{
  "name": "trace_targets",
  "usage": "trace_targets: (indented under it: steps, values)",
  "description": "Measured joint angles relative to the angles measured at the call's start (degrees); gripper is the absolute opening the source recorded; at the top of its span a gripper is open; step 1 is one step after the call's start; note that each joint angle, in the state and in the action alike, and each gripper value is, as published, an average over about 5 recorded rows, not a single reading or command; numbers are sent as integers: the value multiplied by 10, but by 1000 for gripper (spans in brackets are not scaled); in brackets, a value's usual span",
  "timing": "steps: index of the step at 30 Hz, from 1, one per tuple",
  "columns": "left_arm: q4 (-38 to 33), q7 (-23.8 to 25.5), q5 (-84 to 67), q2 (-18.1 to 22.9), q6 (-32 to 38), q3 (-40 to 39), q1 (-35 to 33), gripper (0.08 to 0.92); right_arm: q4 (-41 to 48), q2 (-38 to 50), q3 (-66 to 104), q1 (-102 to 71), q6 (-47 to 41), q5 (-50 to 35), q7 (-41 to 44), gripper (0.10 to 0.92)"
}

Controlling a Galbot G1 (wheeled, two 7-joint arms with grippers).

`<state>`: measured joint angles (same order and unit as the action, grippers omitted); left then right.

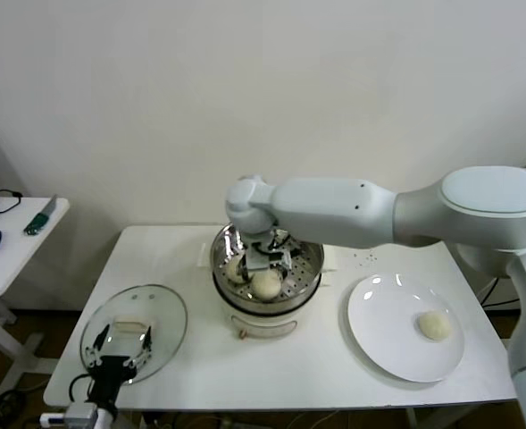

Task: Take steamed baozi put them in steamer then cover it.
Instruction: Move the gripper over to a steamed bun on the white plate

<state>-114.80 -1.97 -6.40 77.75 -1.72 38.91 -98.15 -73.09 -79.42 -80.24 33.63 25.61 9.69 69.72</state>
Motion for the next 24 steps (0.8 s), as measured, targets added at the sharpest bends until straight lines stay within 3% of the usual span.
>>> trace_targets:
  steps: [12,24]
  values:
    - [-7,-1,-1,-3,1,2,-3,823,-11,68,1,57,-36,-52,-18,823]
    - [-11,-1,2,-3,0,-4,-3,823,-63,258,-73,110,-224,-199,-71,823]
